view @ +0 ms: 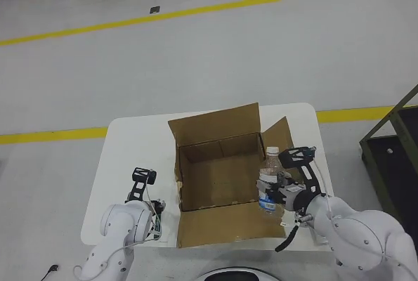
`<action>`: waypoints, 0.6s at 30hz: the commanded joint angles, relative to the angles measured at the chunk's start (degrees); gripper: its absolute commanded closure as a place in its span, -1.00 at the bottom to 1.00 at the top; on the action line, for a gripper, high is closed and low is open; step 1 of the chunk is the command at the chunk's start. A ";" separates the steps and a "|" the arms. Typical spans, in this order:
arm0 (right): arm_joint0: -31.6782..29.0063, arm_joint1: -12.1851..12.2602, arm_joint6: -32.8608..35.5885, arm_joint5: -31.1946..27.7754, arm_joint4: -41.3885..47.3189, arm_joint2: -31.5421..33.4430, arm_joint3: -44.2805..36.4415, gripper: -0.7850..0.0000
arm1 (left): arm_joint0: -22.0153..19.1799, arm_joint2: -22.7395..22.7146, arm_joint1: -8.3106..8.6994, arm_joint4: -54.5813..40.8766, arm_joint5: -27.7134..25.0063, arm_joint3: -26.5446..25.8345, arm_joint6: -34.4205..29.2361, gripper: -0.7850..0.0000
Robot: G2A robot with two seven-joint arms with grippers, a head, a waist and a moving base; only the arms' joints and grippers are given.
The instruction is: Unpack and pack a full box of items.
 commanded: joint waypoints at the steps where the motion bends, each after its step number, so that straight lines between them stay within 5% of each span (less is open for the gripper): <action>1: 0.00 0.00 0.00 0.00 -0.01 0.00 0.00 1.00 | 0.00 0.00 0.00 0.00 0.00 0.00 0.00 -1.00; 8: 0.70 -0.06 -6.30 -1.20 0.12 -1.78 4.81 1.00 | 0.00 0.00 0.00 0.00 0.00 0.00 0.00 -1.00; 18: 16.34 -2.27 -15.67 -0.36 4.22 -18.01 26.23 1.00 | 0.00 0.00 0.00 0.00 0.00 0.00 0.00 -1.00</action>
